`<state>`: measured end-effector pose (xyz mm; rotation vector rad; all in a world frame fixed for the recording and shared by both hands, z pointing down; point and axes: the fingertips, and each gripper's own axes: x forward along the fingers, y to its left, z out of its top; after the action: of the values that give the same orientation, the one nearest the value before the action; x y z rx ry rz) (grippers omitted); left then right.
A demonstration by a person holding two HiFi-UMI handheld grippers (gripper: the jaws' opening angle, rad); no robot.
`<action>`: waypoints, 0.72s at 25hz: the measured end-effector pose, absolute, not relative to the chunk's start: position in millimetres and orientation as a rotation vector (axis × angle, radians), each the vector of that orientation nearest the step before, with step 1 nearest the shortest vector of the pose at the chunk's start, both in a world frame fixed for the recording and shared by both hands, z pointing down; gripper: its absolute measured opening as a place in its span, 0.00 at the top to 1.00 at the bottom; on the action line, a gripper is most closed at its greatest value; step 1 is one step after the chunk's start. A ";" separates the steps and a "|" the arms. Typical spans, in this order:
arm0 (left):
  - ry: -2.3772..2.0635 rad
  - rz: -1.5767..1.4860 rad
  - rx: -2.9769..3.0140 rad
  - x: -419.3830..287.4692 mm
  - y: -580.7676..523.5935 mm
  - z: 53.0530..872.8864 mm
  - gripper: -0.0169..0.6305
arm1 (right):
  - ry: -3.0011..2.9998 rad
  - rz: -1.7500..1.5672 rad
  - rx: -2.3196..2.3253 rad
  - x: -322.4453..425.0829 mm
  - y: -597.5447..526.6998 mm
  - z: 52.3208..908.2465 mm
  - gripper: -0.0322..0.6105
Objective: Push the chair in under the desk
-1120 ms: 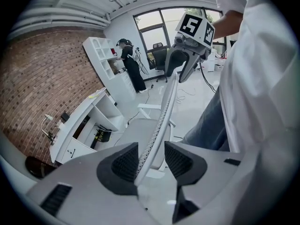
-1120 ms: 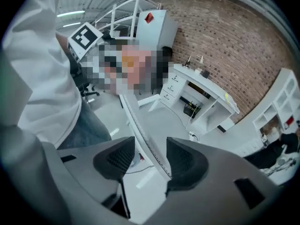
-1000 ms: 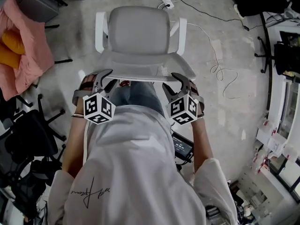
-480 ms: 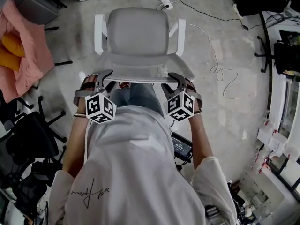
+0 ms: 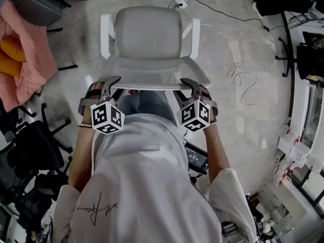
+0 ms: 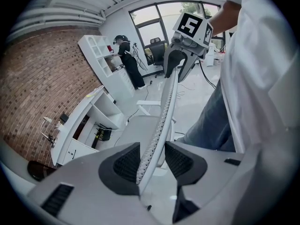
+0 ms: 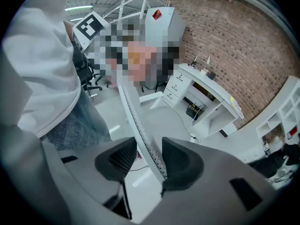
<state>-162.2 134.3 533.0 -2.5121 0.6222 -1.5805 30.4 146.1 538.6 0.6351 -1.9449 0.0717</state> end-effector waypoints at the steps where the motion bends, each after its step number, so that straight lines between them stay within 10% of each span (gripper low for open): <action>1: 0.627 -1.582 -2.508 -161.8 133.6 533.0 0.73 | -1.947 0.071 0.633 30.8 144.8 538.6 0.66; 18: 0.652 -1.596 -2.494 -174.4 104.6 534.9 0.73 | -1.969 0.050 0.613 18.9 113.7 539.3 0.66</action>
<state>-174.4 104.6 534.9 -2.4937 0.6521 -1.5959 18.9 113.7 539.3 0.6132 -1.9687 0.0503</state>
